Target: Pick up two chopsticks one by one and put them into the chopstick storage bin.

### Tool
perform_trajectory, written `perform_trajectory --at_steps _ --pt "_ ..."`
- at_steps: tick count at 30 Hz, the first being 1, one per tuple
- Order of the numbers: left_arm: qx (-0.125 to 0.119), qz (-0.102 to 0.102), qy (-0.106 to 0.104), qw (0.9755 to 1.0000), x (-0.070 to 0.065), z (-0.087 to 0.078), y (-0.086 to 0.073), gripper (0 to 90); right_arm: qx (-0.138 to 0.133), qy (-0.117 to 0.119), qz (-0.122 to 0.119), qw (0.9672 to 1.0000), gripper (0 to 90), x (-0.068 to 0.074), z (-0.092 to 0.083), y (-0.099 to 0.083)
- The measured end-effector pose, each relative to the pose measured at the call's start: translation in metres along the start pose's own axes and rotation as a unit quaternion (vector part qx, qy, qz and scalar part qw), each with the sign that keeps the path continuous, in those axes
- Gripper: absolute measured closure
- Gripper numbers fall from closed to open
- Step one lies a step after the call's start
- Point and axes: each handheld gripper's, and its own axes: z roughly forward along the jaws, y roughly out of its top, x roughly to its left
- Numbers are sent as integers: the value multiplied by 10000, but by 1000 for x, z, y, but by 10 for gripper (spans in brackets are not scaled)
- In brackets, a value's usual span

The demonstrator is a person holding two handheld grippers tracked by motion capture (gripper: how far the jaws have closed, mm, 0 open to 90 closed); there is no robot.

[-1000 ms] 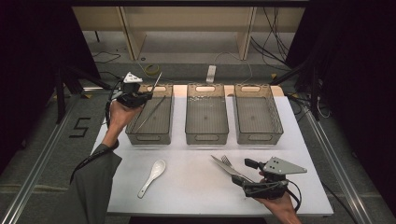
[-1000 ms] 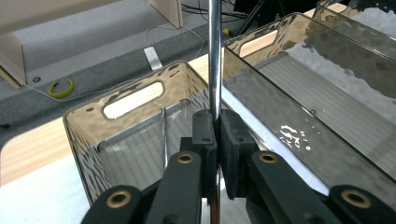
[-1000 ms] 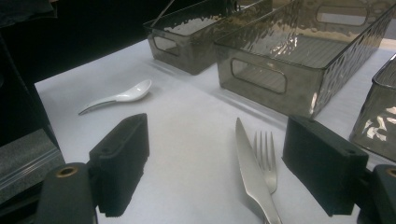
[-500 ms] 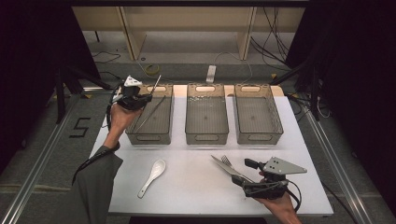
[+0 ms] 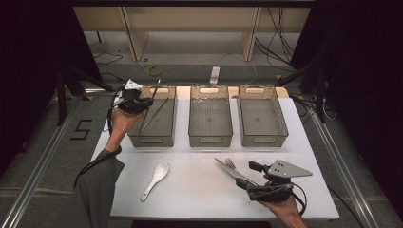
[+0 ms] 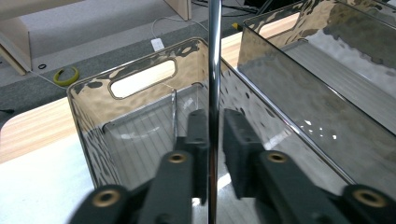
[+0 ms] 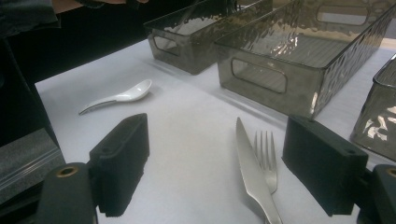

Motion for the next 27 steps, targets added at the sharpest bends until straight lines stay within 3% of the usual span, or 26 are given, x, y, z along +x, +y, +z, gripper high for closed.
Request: perform_trajectory --at_steps 5,11,17,23,25,27 --pt "294 86 62 9995 -2 -3 2 635 3 1 -4 10000 237 0 0 0" --pt "458 -327 -134 9983 -5 -18 2 476 6 -12 1 10000 237 0 0 0" --pt "542 -371 -379 9971 -18 -42 -5 352 6 -35 -3 10000 237 0 0 0" --pt "739 -295 -509 9955 -35 -64 -19 290 13 -37 -13 10000 237 0 1 0" --pt "684 -418 -752 9939 -41 -70 -25 285 16 -50 -16 10000 237 0 0 0" --pt "760 -324 -787 9935 -47 -72 -29 275 23 -60 12 10000 237 -1 0 0"
